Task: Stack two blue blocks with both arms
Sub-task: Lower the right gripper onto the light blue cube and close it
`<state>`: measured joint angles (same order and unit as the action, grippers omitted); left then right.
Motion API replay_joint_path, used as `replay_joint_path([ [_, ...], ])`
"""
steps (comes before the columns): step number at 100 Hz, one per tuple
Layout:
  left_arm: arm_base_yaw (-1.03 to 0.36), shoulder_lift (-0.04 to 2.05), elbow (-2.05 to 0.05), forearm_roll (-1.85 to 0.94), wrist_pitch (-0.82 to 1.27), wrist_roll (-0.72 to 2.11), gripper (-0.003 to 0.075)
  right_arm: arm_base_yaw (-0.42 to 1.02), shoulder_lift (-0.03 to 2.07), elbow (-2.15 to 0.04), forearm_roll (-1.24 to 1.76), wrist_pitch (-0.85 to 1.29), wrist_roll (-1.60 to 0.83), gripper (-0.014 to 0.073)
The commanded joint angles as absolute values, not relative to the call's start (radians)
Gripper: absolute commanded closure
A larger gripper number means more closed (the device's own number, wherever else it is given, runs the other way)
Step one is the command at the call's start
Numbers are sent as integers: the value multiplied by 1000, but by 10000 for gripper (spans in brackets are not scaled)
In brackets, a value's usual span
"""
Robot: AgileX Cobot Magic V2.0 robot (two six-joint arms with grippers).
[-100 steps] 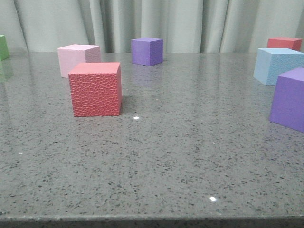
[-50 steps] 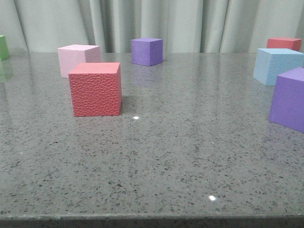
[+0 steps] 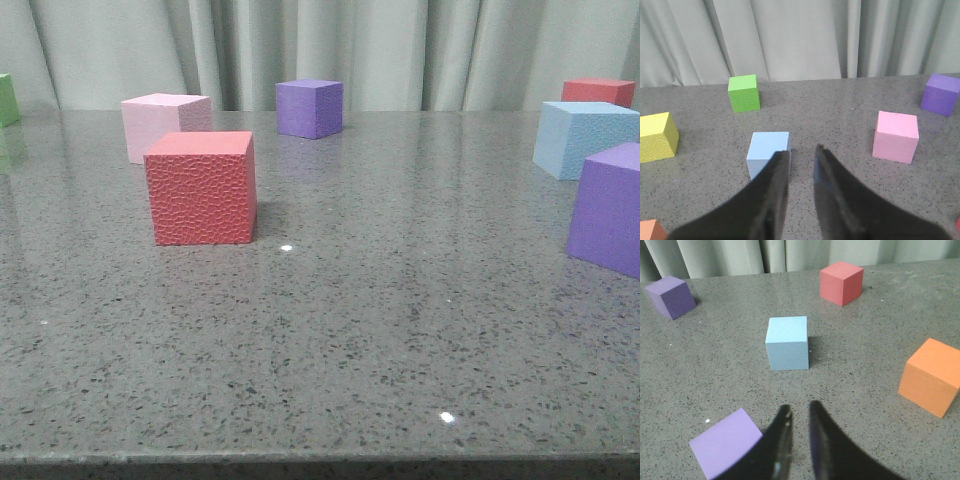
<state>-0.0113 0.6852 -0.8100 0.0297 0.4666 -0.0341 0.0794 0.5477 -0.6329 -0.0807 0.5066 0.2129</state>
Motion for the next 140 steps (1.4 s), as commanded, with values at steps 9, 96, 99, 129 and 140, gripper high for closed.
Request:
replay_joint_path([
  [9,-10,698,-851,27,407,-39,193,76,576,-674,-92,454,202,151],
  [96,19,783,-920,99,550,-94,79,76,863,-932,-18,659,202,24],
  [99,19,791,-928,99,556,-94,79,76,895,-971,-18,674,202,24],
  [129,19,813,-946,99,548,-94,79,76,1256,-1348,-18,829,201,24],
  [140,19,813,-946,99,548,-94,79,76,1400,-1486,-18,908,196,24],
])
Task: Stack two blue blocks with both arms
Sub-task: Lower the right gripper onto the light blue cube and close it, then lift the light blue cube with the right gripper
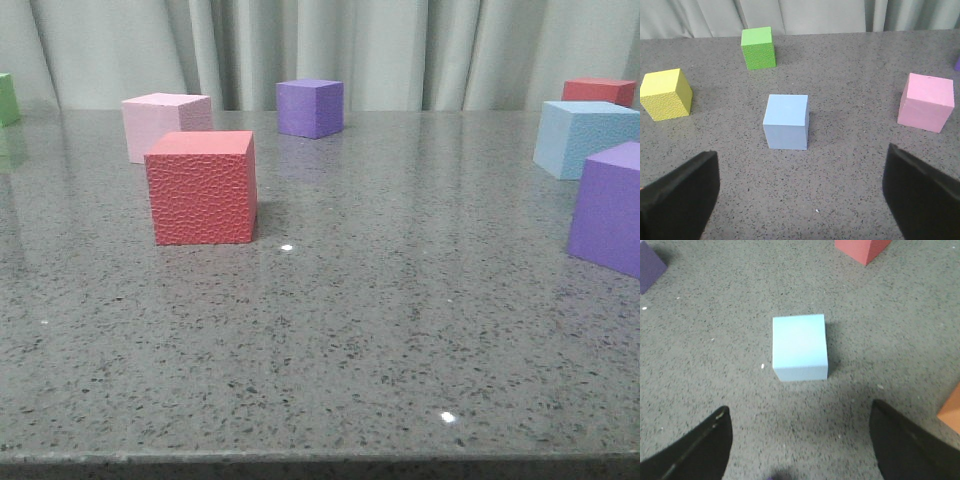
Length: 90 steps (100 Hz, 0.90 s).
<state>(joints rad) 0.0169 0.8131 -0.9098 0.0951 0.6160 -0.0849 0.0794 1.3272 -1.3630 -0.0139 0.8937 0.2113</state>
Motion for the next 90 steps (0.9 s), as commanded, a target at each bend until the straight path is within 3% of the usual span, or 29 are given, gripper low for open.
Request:
replay_joint_path([
  [1,19,813,-946,99,548,-94,79,76,1409,-1503,-18,912,196,24],
  [38,19,813,-946,103,548,-94,79,76,1755,-1819,-17,1095,187,24],
  [90,19,813,-946,108,548,-94,79,76,1909,-1867,-15,1126,187,24],
])
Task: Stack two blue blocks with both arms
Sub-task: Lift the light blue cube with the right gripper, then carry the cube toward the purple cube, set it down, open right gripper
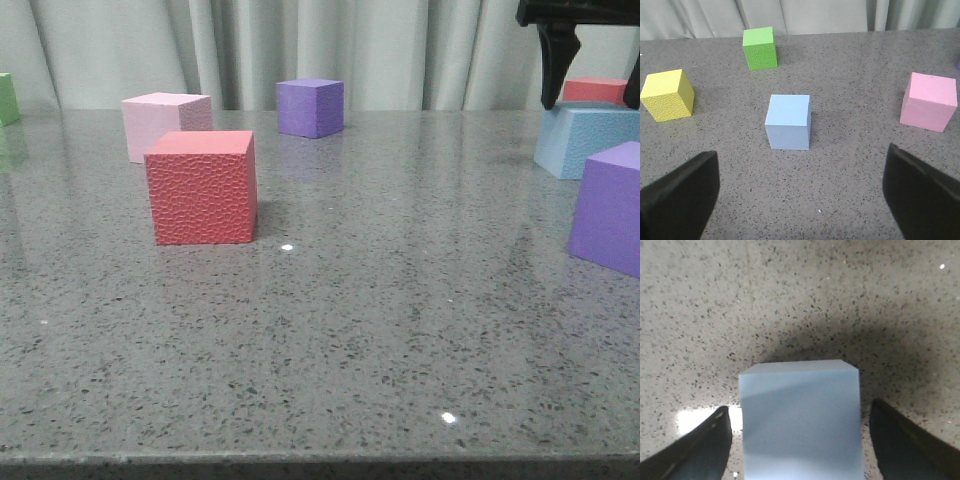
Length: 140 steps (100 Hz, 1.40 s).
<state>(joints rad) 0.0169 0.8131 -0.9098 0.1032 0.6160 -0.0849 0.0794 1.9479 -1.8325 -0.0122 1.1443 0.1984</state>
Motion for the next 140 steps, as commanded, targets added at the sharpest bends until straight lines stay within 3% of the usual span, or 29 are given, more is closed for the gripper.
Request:
replay_joint_path([
  [1,19,813,-946,108,548,-94,79,76,1911,-1867,-13,1126,187,24],
  [20,19,813,-946,108,550,-94,79,76,1931,-1867,-10,1128,187,49],
  [44,19,813,-946,108,550,-94,79,76,1931,-1867,-10,1133,187,237],
  [70,19,813,-946,108,552,-94,79,130,1922,-1995,0,1231,194,237],
  [98,19,813,-946,108,558,-94,79,317,1931,-2170,0,1256,295,237],
  [140,19,813,-946,108,558,-94,79,516,2006,-2189,7,1165,473,237],
])
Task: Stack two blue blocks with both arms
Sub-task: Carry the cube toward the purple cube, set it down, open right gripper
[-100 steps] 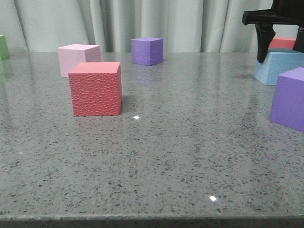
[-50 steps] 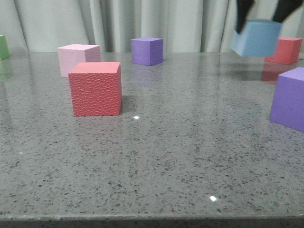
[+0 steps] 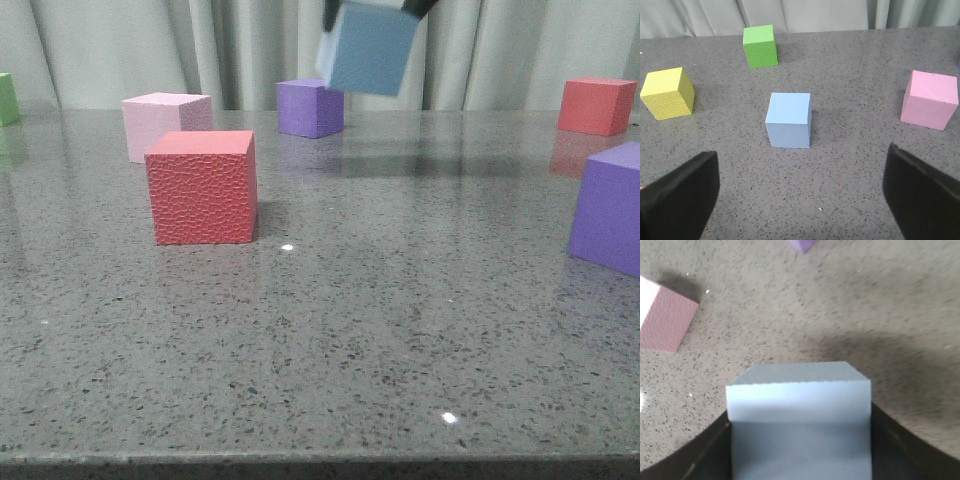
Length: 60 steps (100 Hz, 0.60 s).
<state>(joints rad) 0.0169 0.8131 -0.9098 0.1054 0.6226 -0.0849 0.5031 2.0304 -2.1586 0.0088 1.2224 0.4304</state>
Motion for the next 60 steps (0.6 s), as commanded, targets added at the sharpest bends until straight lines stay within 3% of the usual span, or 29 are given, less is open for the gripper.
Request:
replay_joint_path([
  [1,19,813,-946,108,558,-94,79,518,2012,-2189,8,1163,480,237],
  [31,19,813,-946,108,560,-94,79,527,2069,-2189,43,1099,512,226],
  [53,19,813,-946,108,560,-94,79,527,2070,-2189,58,1071,511,-6],
  [60,19,813,-946,108,560,-94,79,527,2070,-2189,58,1073,510,-23],
])
